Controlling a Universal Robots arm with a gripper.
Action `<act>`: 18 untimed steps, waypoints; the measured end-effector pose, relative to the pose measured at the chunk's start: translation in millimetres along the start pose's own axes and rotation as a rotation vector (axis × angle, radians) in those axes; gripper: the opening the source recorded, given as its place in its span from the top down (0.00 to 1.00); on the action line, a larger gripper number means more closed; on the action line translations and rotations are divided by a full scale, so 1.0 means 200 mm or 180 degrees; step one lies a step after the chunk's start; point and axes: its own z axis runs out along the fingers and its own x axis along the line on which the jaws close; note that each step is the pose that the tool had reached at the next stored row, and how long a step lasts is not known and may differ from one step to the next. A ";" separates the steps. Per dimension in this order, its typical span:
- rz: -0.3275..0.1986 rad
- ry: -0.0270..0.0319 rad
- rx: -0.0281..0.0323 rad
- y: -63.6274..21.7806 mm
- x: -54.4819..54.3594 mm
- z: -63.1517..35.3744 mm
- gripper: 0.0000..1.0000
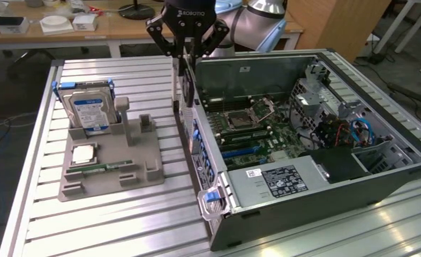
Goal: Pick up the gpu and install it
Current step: 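Pick up the gpu and move the gpu toward the slot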
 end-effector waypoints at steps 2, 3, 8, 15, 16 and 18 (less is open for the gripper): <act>0.0015 0.0002 0.0018 0.001 -0.01 -0.001 0.74; 0.0020 0.0004 0.0023 0.001 -0.02 -0.001 0.74; 0.0032 0.0009 0.0025 0.004 -0.07 -0.002 0.74; 0.0035 0.0022 0.0026 0.008 -0.16 -0.004 0.74; 0.0035 0.0024 0.0026 0.009 -0.17 -0.004 0.74; 0.0036 0.0028 0.0026 0.010 -0.20 -0.004 0.74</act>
